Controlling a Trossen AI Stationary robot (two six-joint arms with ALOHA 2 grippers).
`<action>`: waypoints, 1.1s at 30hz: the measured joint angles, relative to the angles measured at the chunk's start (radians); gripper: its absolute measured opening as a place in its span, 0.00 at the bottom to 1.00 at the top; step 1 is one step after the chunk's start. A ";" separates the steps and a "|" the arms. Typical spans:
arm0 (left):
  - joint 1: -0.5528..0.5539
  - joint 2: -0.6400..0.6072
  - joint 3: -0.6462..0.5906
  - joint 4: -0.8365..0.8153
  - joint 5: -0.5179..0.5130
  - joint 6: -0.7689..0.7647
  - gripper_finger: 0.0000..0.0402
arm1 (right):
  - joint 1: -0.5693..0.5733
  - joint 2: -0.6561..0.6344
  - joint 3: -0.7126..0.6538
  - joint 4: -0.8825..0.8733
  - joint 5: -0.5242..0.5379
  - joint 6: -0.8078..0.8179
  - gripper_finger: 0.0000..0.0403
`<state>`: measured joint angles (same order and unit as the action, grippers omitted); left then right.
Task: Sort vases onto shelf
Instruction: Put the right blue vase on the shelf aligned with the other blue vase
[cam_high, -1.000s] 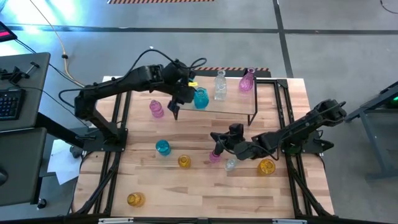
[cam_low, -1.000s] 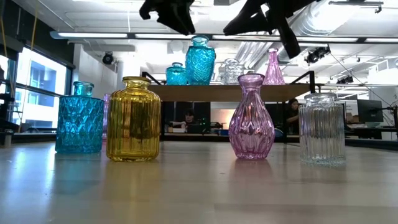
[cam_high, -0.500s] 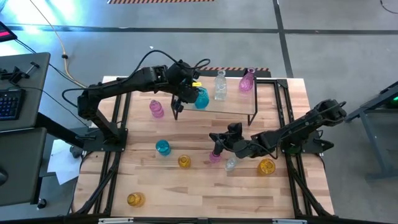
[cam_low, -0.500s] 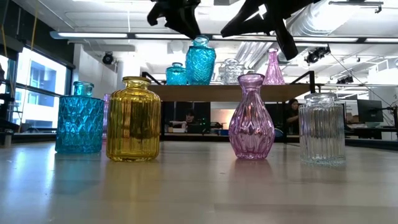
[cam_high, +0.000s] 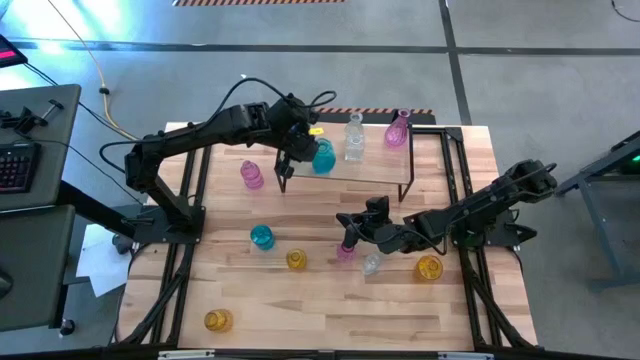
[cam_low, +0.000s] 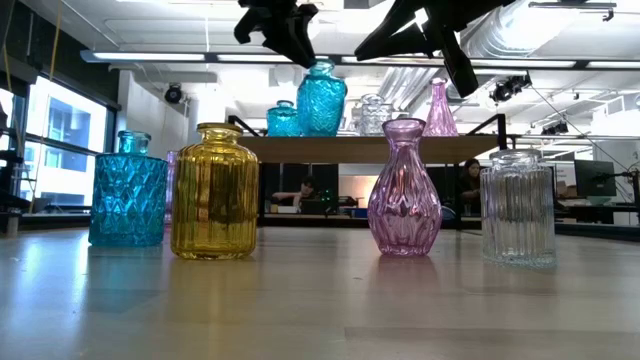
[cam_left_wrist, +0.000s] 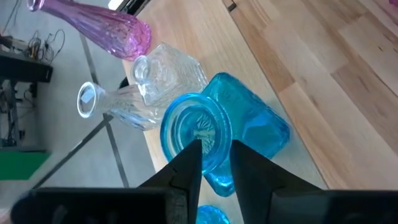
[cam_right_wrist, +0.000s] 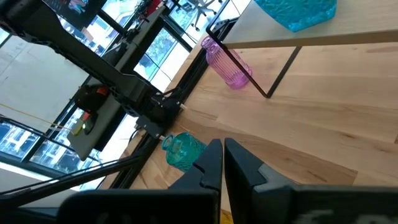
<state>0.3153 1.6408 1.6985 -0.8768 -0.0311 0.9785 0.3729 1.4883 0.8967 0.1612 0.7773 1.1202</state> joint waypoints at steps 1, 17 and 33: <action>0.001 0.000 0.000 -0.001 0.000 -0.003 0.17 | 0.000 0.000 0.000 0.000 0.000 0.000 0.00; 0.003 -0.001 0.000 -0.022 -0.025 -0.035 0.06 | 0.000 0.000 0.000 0.000 0.000 -0.002 0.00; 0.003 -0.007 0.014 -0.099 -0.095 -0.106 0.06 | 0.000 0.000 0.000 0.000 0.000 -0.002 0.00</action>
<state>0.3188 1.6337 1.7126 -0.9760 -0.1257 0.8729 0.3729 1.4883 0.8967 0.1612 0.7776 1.1179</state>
